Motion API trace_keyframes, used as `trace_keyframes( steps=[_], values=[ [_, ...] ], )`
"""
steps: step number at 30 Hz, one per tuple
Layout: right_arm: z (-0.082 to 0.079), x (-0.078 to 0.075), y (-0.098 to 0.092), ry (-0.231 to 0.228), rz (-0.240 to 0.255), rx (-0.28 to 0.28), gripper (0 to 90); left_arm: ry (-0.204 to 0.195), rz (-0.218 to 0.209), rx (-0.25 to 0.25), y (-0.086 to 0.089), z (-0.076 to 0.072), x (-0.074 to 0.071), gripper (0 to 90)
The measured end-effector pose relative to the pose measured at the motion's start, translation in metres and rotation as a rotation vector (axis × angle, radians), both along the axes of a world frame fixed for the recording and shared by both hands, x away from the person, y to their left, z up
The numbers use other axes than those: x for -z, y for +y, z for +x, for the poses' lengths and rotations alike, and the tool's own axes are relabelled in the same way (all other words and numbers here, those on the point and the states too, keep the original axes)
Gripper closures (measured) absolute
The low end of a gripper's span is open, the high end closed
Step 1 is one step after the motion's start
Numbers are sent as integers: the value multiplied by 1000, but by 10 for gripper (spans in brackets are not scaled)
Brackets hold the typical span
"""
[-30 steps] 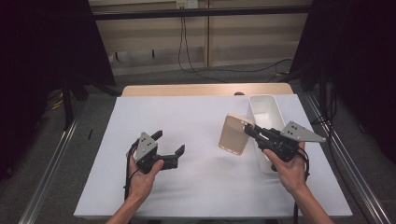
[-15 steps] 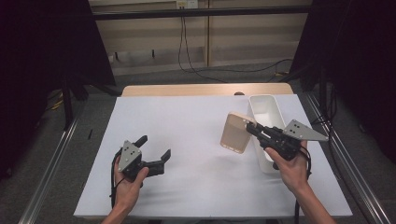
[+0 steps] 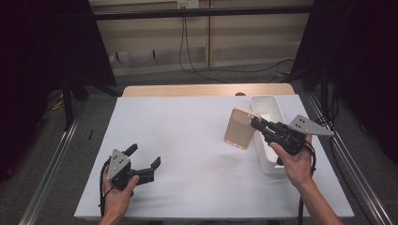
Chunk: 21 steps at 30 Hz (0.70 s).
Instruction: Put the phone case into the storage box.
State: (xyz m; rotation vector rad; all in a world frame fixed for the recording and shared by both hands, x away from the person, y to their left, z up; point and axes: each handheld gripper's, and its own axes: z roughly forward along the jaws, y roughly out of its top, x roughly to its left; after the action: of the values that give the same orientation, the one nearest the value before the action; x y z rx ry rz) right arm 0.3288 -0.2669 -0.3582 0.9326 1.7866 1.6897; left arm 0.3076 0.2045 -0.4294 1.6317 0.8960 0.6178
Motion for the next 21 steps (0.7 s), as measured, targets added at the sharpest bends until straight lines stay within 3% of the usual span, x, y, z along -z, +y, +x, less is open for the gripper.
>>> trace_keyframes(
  steps=[4,10,21],
  values=[
    [3,-3,-5,-3,17,6,810,-4,3,-8,4,-2,2,36],
    [5,-9,-12,-2,21,7,810,-22,-40,-2,7,-5,1,24],
    [14,-27,-21,-16,22,8,810,-7,-28,-28,8,-2,3,25]
  ],
)
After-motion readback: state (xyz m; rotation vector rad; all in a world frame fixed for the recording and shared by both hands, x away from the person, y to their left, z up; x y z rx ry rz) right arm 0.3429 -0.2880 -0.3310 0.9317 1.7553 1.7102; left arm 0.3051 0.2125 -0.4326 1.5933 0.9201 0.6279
